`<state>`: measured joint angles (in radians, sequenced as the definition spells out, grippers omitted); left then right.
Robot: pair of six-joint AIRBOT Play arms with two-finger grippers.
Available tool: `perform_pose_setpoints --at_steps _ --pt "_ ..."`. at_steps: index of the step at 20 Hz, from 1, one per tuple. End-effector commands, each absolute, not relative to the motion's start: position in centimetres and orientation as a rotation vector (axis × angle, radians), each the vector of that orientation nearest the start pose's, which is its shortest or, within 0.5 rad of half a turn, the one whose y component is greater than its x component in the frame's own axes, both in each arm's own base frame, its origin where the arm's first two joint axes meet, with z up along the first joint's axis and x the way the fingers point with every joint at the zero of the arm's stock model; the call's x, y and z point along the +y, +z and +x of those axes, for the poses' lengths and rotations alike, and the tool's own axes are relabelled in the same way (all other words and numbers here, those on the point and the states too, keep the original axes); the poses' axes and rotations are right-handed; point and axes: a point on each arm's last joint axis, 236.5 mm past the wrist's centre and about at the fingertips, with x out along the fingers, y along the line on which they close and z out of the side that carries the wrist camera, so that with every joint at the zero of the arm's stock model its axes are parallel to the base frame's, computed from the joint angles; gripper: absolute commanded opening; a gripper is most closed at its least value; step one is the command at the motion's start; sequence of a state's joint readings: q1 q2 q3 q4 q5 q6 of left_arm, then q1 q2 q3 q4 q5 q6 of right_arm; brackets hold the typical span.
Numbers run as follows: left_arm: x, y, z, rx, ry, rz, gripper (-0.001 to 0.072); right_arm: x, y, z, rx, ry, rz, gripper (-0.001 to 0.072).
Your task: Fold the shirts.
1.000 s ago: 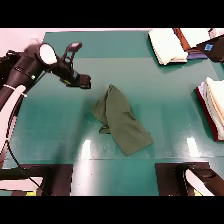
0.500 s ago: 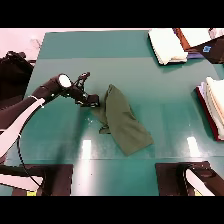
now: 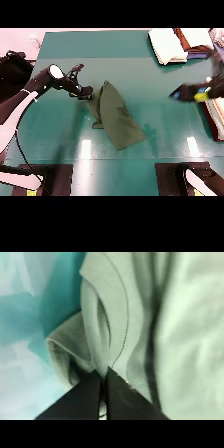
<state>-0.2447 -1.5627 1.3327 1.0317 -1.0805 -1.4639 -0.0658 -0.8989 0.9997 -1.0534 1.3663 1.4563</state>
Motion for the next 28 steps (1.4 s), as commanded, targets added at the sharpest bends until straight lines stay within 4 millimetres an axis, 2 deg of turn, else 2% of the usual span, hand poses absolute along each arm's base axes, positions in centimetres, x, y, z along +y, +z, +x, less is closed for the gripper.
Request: perform_pose_setpoints --at_steps 1,3,5,7,10,11,12,13,14,15,16,17,18,20,22,24,25,26,28 --pt "-20.3 -0.9 41.5 1.31 -0.506 -0.26 0.0024 10.6 -1.7 22.9 1.506 0.369 0.438 0.0464" --pt "-20.2 -0.8 41.6 1.305 -0.505 -0.26 0.0024 13.2 -5.6 20.9 1.594 0.426 0.489 0.0463" --pt "-20.2 -0.8 41.6 1.304 -0.505 -0.259 0.0024 16.0 -7.7 20.8 1.61 0.465 0.538 0.0461" --pt "-20.2 -0.9 41.6 1.306 -0.505 -0.259 0.0024 18.2 -9.2 21.3 1.613 0.483 0.541 0.0458" --pt "-20.2 -0.9 41.6 1.307 -0.505 -0.258 0.0024 20.7 -9.9 22.0 1.622 0.527 0.503 0.0447" --pt "-20.2 -0.9 41.6 1.308 -0.505 -0.258 0.0024 21.2 -9.9 22.3 1.626 0.542 0.488 0.0387" --pt "-20.2 -0.9 41.5 1.308 -0.506 -0.258 0.0024 21.6 -9.9 22.5 1.624 0.554 0.464 0.0284" --pt "-20.2 -0.9 41.5 1.309 -0.506 -0.258 0.0024 21.8 -9.7 22.9 1.613 0.567 0.435 0.0131" --pt "-20.2 -0.7 41.5 1.309 -0.507 -0.254 0.0024 21.8 -9.2 23.6 1.589 0.579 0.401 0.0024" --pt "-20.0 -0.2 41.8 1.292 -0.504 -0.24 0.0024 21.6 -8.4 24.6 1.552 0.586 0.369 0.0024" --pt "-19.4 1.1 42.2 1.254 -0.496 -0.208 0.0024 21.0 -6.8 26.0 1.491 0.587 0.342 0.0024" --pt "-18.6 3.3 42.9 1.196 -0.484 -0.178 0.0024 20.1 -4.7 27.6 1.422 0.575 0.322 0.0024" --pt "-17.4 6.0 43.7 1.125 -0.464 -0.151 0.0024 18.7 -1.8 29.4 1.335 0.561 0.297 0.0023" --pt "-14.7 13.7 44.6 0.942 -0.421 -0.109 0.0024 15.0 5.4 32.4 1.143 0.51 0.259 0.0023" --pt "-12.0 22.7 43.7 0.735 -0.377 -0.077 0.0024 10.6 14.6 34.0 0.919 0.433 0.253 0.0023" --pt "-10.2 31.3 40.8 0.529 -0.341 -0.032 0.0024 6.4 23.2 33.7 0.715 0.342 0.231 0.0023" --pt "-9.9 35.4 38.6 0.431 -0.341 -0.025 0.0024 4.8 27.1 32.9 0.624 0.296 0.213 0.0023" --pt "-9.6 38.8 36.3 0.346 -0.342 -0.019 0.0024 3.3 30.8 31.8 0.534 0.247 0.188 0.0023" --pt "-9.0 44.7 31.1 0.186 -0.345 -0.011 0.0024 1.2 36.7 29.3 0.391 0.153 0.141 0.0023"
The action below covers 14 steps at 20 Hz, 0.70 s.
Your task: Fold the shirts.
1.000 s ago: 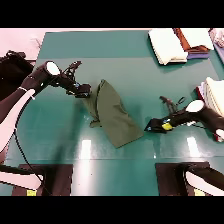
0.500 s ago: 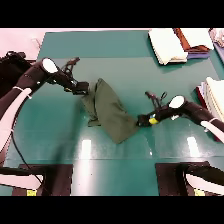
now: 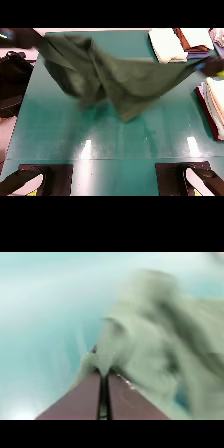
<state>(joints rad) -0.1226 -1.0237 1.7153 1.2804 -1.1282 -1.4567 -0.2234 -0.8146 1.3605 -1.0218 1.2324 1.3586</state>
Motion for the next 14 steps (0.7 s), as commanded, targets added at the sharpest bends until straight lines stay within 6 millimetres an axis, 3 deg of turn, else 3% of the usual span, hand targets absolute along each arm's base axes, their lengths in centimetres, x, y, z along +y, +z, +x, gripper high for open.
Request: perform_pose_setpoints --at_steps 1,3,5,6,8,9,11,12,14 --pt "-8.7 47.1 28.4 0.112 -0.346 -0.007 0.0024 0.4 38.7 28.0 0.344 0.11 0.12 0.0023" --pt "-8.2 50.6 23.9 -0.004 -0.346 -0.001 0.0024 -1.0 41.7 26.1 0.274 0.024 0.086 0.0023" --pt "-7.8 52.8 20.4 -0.087 -0.346 0.002 0.0023 -1.8 43.9 25.0 0.232 -0.03 0.06 0.0023" --pt "-7.8 53.3 19.1 -0.108 -0.351 0.002 0.0023 -1.8 44.6 25.0 0.222 -0.027 0.056 0.0023" --pt "-8.2 52.7 18.9 -0.075 -0.37 0.0 0.0023 -1.6 45.7 25.8 0.218 0.003 0.055 0.0022" --pt "-8.5 51.4 19.1 -0.026 -0.382 -0.001 0.0023 -1.7 45.9 26.5 0.229 0.016 0.066 0.0022" --pt "-9.1 47.1 21.7 0.137 -0.397 0.002 0.0023 -1.5 45.2 28.7 0.285 0.069 0.097 0.0022" --pt "-9.5 43.9 23.6 0.251 -0.405 0.002 0.0023 -1.2 44.2 30.3 0.329 0.108 0.129 0.0022" --pt "-10.8 36.7 26.9 0.483 -0.446 -0.017 0.0024 -0.7 40.0 34.3 0.472 0.154 0.169 0.0022"
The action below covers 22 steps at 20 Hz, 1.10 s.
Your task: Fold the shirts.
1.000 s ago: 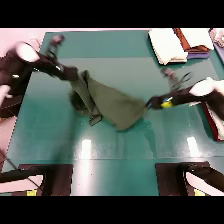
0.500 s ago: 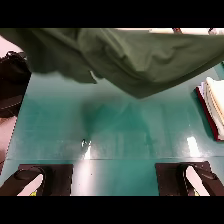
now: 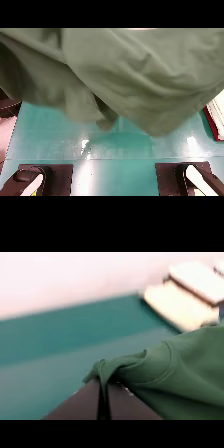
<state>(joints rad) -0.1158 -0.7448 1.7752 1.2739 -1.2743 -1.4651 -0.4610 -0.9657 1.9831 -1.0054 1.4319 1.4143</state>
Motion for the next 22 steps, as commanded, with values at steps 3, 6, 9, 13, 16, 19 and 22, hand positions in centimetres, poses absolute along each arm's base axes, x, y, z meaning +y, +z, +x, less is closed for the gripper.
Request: perform_pose_setpoints --at_steps 3,6,9,13,16,19,22 --pt "-13.0 23.6 30.8 0.842 -0.509 -0.087 0.0024 1.0 27.9 40.1 0.821 0.178 0.149 0.0022" --pt "-13.3 11.7 32.8 1.075 -0.522 -0.082 0.0025 3.5 16.2 43.3 1.114 0.213 0.112 0.0022" --pt "-11.5 6.6 38.4 1.033 -0.422 -0.025 0.0025 5.1 10.4 45.6 1.231 0.24 0.14 0.0022" --pt "-10.5 8.7 46.1 0.811 -0.32 -0.031 0.0025 4.8 11.1 48.3 1.188 0.236 0.139 0.0023" --pt "-9.3 12.3 49.2 0.69 -0.235 -0.112 0.0502 3.6 14.1 49.2 1.115 0.22 0.139 0.0405" --pt "-5.3 13.1 48.7 0.746 -0.159 -0.182 0.0495 1.7 14.8 46.7 1.156 0.201 0.155 0.0404" --pt "-1.6 8.6 44.1 1.003 -0.106 -0.254 0.0496 2.0 14.2 43.5 1.181 0.258 0.26 0.0379"
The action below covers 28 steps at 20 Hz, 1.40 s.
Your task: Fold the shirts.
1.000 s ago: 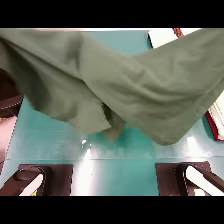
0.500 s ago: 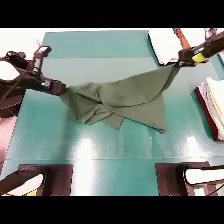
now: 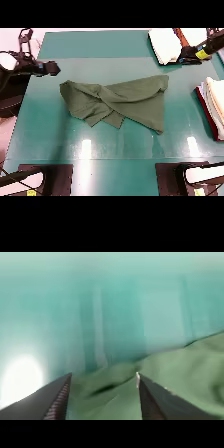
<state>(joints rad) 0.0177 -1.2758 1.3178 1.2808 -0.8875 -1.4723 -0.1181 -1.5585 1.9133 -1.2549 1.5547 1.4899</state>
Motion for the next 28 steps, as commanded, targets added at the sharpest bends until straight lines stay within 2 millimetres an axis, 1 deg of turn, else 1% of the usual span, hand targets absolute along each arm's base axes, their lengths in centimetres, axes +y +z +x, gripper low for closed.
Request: perform_pose_setpoints --at_steps 1,2,3,4,6,8,10,11,13,14,16,17,18,19,20,21,22,23,24,25,26,27,28 --pt "-1.0 6.7 42.6 1.076 -0.094 -0.274 0.0496 2.4 13.8 42.7 1.177 0.274 0.291 0.0378" --pt "-1.0 4.7 41.2 1.139 -0.09 -0.304 0.0496 2.6 13.4 42.0 1.175 0.281 0.318 0.0379" --pt "-1.5 2.8 40.0 1.189 -0.096 -0.336 0.0496 2.9 12.7 41.2 1.178 0.279 0.334 0.0379" --pt "-2.4 0.8 38.8 1.234 -0.107 -0.38 0.0496 3.1 12.2 40.5 1.181 0.276 0.341 0.0379" --pt "-5.0 -2.3 36.8 1.285 -0.156 -0.505 0.0496 3.9 11.1 39.5 1.187 0.278 0.345 0.0379" --pt "-7.2 -4.6 35.2 1.306 -0.211 -0.596 0.0496 4.6 10.2 38.9 1.185 0.282 0.345 0.0379" --pt "-8.4 -6.3 34.1 1.312 -0.228 -0.67 0.0496 5.7 9.9 38.8 1.169 0.297 0.356 0.0378" --pt "-8.8 -6.8 33.8 1.305 -0.231 -0.695 0.0495 5.9 9.7 38.8 1.164 0.298 0.353 0.0379" --pt "-9.5 -7.1 33.8 1.283 -0.255 -0.707 0.0496 6.5 9.6 38.8 1.166 0.31 0.346 0.0378" --pt "-10.0 -7.1 33.8 1.277 -0.275 -0.687 0.0495 6.6 9.7 38.8 1.162 0.312 0.35 0.0379" --pt "-11.2 -7.1 34.2 1.258 -0.291 -0.649 0.0495 7.3 10.2 38.9 1.15 0.338 0.384 0.0378" --pt "-11.7 -7.1 34.5 1.243 -0.293 -0.632 0.0494 7.2 10.2 38.9 1.15 0.337 0.39 0.0378" --pt "-11.9 -7.1 34.7 1.238 -0.289 -0.634 0.0478 7.0 10.1 38.7 1.162 0.334 0.392 0.0379" --pt "-12.0 -7.0 34.7 1.241 -0.283 -0.645 0.0288 6.7 9.9 38.3 1.181 0.332 0.394 0.0378" --pt "-12.0 -6.7 35.0 1.233 -0.285 -0.639 0.019 6.3 9.6 37.6 1.211 0.327 0.395 0.0379" --pt "-12.0 -6.2 35.4 1.222 -0.292 -0.633 0.0062 5.8 9.2 37.0 1.237 0.32 0.408 0.0378" --pt "-12.1 -5.5 35.8 1.213 -0.306 -0.626 0.0024 5.1 8.4 36.0 1.265 0.303 0.429 0.0378" --pt "-12.3 -4.5 36.4 1.202 -0.327 -0.618 0.0024 4.3 7.3 35.0 1.29 0.276 0.453 0.0379" --pt "-12.5 -3.5 36.9 1.191 -0.348 -0.607 0.0024 3.1 5.5 33.5 1.326 0.229 0.47 0.0379" --pt "-12.7 -2.4 37.5 1.175 -0.373 -0.59 0.0024 2.1 3.7 31.6 1.372 0.182 0.479 0.0379" --pt "-12.9 -1.4 37.9 1.159 -0.395 -0.576 0.0024 1.2 1.6 29.2 1.43 0.138 0.497 0.0383" --pt "-13.0 -0.5 38.4 1.142 -0.413 -0.562 0.0024 0.9 -0.3 26.9 1.486 0.112 0.531 0.042" --pt "-13.0 0.2 38.8 1.128 -0.419 -0.558 0.0024 1.2 -2.1 24.5 1.543 0.109 0.567 0.0507"
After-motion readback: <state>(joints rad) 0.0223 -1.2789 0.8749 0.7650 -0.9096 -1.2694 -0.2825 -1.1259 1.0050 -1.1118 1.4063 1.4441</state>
